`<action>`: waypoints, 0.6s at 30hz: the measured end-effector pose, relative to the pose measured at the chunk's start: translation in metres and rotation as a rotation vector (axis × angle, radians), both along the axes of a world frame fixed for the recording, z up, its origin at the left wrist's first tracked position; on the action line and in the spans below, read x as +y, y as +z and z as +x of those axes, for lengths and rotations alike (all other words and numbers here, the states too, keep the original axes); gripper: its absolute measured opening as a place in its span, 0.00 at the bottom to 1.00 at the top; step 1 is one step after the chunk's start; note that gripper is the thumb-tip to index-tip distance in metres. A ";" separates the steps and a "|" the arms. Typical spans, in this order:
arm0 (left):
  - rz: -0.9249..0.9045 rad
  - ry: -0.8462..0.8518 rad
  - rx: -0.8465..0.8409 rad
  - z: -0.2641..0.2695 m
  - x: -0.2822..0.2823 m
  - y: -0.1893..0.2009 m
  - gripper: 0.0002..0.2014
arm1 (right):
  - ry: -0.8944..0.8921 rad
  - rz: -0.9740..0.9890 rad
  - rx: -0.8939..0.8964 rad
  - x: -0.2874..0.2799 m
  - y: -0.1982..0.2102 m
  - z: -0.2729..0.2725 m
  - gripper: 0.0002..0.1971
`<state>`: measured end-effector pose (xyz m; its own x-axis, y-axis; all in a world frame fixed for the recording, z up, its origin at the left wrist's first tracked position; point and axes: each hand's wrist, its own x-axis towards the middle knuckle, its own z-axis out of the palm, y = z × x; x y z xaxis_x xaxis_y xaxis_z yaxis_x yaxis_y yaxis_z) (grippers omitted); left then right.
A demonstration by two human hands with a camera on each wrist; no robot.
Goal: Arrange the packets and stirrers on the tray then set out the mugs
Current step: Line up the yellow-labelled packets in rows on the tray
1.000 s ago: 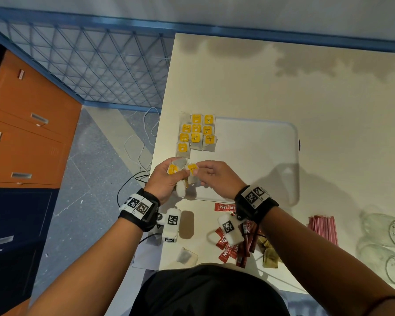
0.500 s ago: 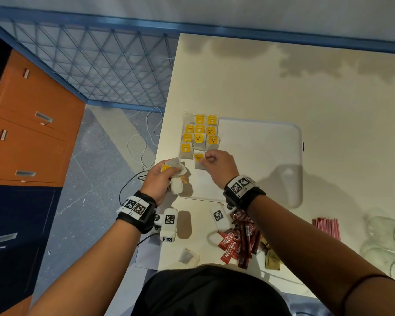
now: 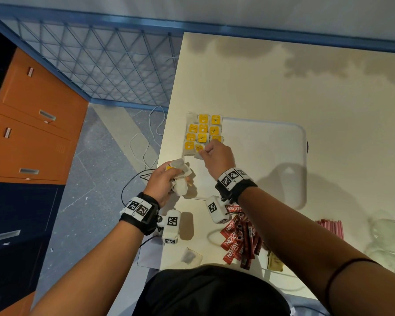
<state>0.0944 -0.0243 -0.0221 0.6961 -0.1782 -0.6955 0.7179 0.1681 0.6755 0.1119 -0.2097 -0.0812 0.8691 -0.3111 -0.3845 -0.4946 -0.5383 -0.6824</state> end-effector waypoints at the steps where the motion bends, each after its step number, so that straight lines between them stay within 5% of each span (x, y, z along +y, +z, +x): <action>1: -0.009 0.000 0.004 0.000 0.000 0.001 0.17 | 0.004 -0.007 0.004 0.000 0.001 0.000 0.12; 18: 0.050 -0.022 0.007 -0.003 -0.007 -0.004 0.12 | 0.164 0.299 -0.029 0.011 0.053 -0.060 0.23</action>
<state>0.0911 -0.0317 -0.0259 0.6875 -0.1583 -0.7087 0.7258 0.1183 0.6777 0.0524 -0.1988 -0.0282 0.9099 -0.0437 -0.4125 -0.3967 -0.3826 -0.8344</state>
